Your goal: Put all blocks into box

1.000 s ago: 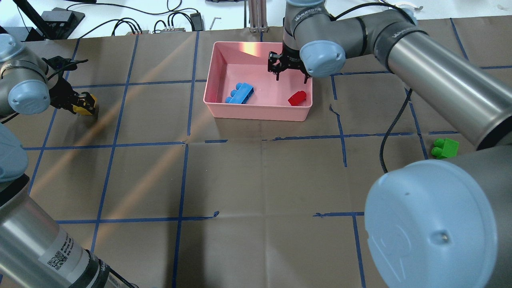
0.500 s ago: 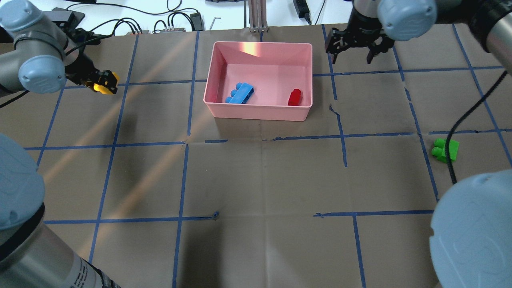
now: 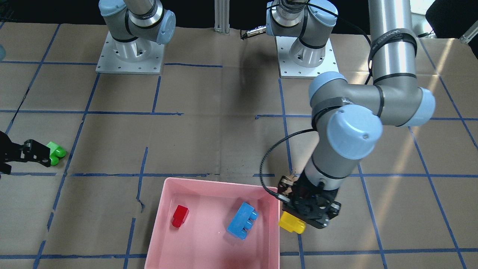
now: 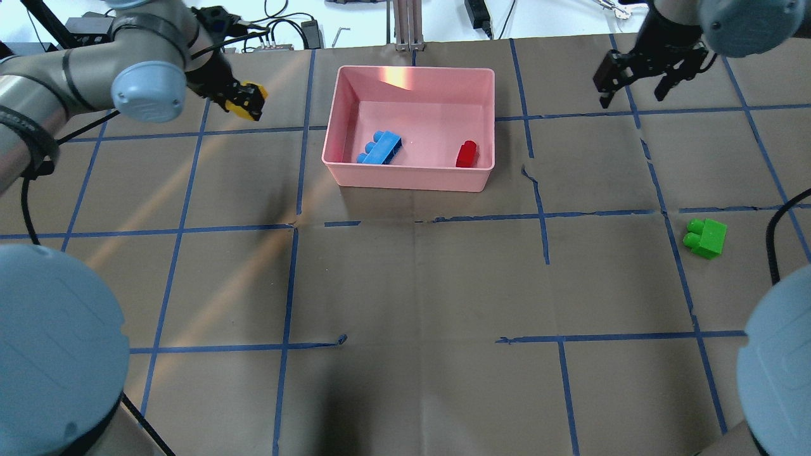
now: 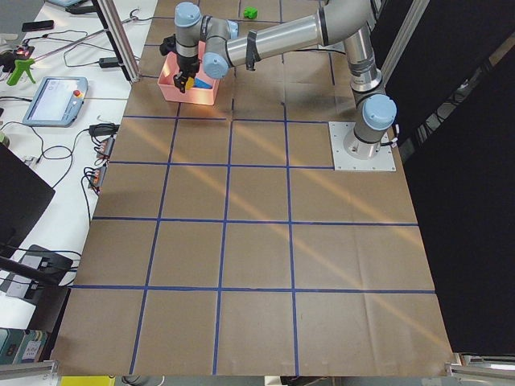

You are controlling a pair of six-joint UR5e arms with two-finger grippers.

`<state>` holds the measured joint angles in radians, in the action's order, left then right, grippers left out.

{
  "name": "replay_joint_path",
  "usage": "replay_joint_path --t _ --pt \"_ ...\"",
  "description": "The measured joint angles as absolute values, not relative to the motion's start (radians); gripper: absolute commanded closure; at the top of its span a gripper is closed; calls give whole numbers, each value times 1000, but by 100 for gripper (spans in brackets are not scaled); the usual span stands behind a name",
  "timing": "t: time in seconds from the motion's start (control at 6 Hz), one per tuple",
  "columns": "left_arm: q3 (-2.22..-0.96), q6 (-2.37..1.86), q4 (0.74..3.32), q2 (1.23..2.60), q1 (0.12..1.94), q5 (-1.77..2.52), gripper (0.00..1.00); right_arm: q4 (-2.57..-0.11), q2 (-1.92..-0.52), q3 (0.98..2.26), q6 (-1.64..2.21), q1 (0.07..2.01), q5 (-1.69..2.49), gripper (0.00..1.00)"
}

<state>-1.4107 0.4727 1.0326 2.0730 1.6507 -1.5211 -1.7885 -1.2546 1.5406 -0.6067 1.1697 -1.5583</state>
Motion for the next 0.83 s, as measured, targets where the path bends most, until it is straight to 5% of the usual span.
replay_joint_path --t 0.33,0.5,0.67,0.83 --pt "-1398 463 1026 2139 1770 -1519 93 -1871 -1332 1722 -800 1043 -1557 1" --pt "-1379 448 1021 2174 1813 -1519 61 -1952 -1351 1808 -920 1026 -1559 0" --pt "-1368 441 1020 2191 1839 -1522 1 -2020 -1357 1865 -1087 1014 -1560 0" --pt "-1363 441 1015 2201 1848 -1525 1 -2049 -1358 1897 -1292 1003 -1556 0"
